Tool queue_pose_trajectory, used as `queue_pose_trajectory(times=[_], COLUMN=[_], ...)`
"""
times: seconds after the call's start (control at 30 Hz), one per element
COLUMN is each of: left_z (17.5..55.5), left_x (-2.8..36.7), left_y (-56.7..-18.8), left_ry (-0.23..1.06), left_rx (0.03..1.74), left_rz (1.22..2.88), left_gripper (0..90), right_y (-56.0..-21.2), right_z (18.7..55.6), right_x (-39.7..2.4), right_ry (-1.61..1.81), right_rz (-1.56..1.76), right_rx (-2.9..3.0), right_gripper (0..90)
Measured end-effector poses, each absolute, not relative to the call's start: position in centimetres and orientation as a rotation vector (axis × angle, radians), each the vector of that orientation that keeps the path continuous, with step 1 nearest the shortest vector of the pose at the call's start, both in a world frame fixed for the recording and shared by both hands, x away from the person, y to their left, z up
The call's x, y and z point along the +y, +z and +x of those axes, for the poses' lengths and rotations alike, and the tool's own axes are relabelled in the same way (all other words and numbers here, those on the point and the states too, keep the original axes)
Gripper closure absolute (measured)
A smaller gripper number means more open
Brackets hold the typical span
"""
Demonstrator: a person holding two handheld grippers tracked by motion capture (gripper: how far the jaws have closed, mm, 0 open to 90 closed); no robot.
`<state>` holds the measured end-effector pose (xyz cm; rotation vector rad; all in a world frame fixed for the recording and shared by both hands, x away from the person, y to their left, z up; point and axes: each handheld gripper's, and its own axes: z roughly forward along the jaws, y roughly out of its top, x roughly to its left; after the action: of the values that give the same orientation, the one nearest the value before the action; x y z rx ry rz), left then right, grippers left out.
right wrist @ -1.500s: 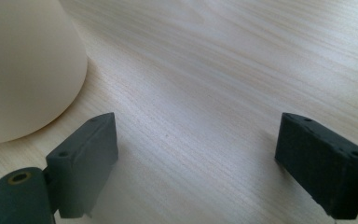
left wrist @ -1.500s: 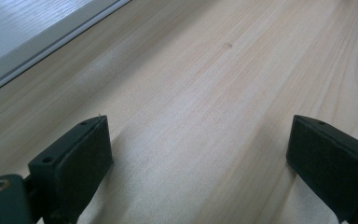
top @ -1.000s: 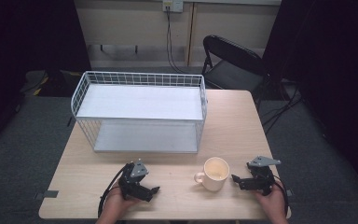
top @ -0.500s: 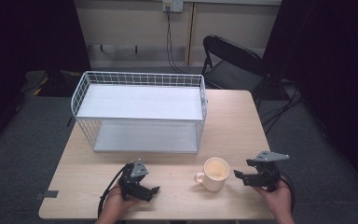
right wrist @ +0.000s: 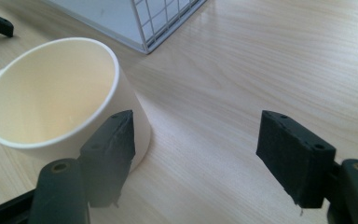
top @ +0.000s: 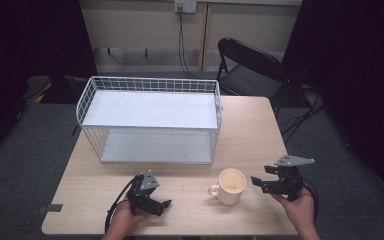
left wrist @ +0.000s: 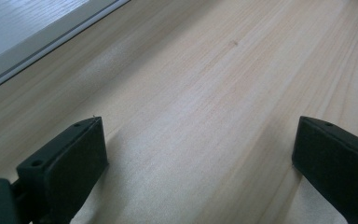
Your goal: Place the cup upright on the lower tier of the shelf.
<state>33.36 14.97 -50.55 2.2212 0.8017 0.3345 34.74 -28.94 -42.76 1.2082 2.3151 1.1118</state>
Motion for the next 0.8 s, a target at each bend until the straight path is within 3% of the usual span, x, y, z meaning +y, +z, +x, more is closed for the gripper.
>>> queue_pose_trajectory(times=[0.8], left_z=[33.4], left_x=[15.0], left_y=[-50.6], left_ry=[0.334], left_rx=[0.802], left_rz=[2.221], left_gripper=[2.6], right_y=[-41.6], right_z=[35.2], right_x=[-25.4], right_ry=[1.203], right_rz=[1.159], right_rx=[2.359], right_gripper=[31.9])
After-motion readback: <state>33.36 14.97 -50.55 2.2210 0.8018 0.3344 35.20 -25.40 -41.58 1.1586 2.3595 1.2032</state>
